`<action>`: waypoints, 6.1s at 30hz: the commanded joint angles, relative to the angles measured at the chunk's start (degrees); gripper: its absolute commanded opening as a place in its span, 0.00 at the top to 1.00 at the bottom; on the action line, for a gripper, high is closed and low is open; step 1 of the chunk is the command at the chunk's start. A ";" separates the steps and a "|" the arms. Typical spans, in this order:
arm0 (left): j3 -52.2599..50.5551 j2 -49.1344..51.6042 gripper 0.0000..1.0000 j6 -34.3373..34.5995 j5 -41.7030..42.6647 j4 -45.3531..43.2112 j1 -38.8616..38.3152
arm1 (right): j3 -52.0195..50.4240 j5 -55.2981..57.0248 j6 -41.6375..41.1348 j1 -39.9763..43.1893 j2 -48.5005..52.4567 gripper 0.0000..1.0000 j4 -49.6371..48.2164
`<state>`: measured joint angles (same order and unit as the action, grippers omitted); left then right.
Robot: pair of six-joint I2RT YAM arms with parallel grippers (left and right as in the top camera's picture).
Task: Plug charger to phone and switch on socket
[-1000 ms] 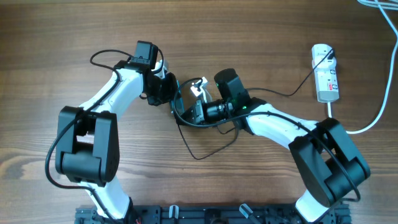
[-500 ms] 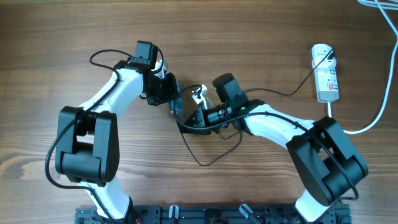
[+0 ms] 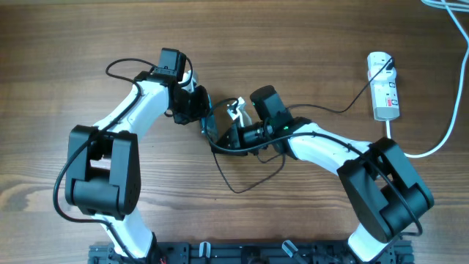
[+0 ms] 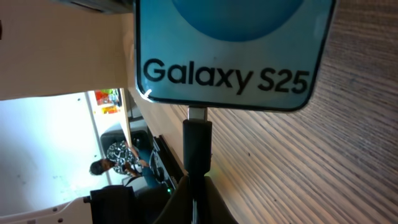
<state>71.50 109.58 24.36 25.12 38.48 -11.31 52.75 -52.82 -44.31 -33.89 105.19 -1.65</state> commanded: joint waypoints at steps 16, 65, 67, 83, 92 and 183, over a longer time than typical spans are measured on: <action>0.90 -0.07 0.96 0.57 1.42 -0.37 -0.09 | -2.51 4.63 -3.91 -0.37 1.33 0.96 -2.14; 0.90 -0.07 0.96 -14.60 22.34 -3.17 -0.04 | -2.51 8.90 15.72 9.22 -13.81 0.59 8.37; 0.90 -0.07 0.96 -19.54 30.23 -3.19 -0.04 | -2.51 10.08 17.68 6.80 -15.58 0.59 14.12; 0.87 -0.07 0.96 -30.16 43.39 -2.32 -0.04 | -2.51 29.05 1.84 -7.72 -15.72 0.27 12.57; 0.87 -0.07 0.96 -30.14 42.51 -3.19 -0.11 | -2.51 29.59 -0.90 -8.98 -15.72 0.66 8.28; 0.87 -0.04 0.96 -5.11 1.07 -3.15 -0.59 | 5.68 47.63 5.35 -3.65 -15.74 0.00 32.24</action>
<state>72.58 109.73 8.12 43.46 34.70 -11.33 57.28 -12.21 -41.25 -38.15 89.82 28.29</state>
